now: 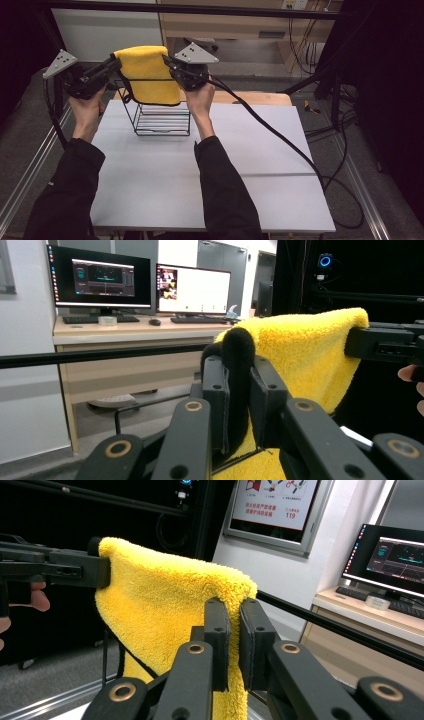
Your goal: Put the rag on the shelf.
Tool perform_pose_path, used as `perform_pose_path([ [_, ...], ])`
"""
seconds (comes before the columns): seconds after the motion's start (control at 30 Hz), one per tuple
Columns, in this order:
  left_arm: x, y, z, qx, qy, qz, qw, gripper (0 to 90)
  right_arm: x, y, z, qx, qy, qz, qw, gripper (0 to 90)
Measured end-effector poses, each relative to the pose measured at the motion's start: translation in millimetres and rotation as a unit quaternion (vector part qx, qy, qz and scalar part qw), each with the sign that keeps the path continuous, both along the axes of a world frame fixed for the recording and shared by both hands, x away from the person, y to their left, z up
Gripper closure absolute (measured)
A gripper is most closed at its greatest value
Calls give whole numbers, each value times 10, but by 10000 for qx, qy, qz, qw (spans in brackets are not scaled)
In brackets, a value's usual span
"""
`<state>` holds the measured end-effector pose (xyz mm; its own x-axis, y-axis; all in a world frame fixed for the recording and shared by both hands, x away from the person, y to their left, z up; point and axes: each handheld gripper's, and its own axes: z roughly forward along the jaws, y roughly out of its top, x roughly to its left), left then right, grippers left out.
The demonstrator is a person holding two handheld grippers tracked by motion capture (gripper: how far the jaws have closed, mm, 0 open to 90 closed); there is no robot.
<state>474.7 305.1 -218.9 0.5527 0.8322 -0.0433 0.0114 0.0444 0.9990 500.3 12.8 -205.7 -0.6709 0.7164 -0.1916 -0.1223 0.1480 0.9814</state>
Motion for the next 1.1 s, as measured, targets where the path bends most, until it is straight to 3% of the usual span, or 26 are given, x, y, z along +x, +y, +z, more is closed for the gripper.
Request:
perform_pose_path([
  [0.1, -22, -17, 22, 61, 4, 26, 10000, 790, -13, -4, 6, 37, 7, 5, 10000, 841],
  [0.3, -85, 2, -51, 16, -10, -89, 10000, 788, -112, -25, -34, -115, -94, 55, 9999, 840],
  [0.6, -204, 3, -143, 272, 145, -96, 9995, 781, -237, -45, -121, -360, -43, 131, 9993, 837],
  [0.9, -288, 27, -277, 424, 371, -108, 9984, 761, -306, -26, -166, -719, 411, 226, 9963, 833],
  [1.1, -328, 30, -360, 413, 449, -134, 9980, 730, -344, -8, -211, -989, 534, 209, 9934, 832],
])
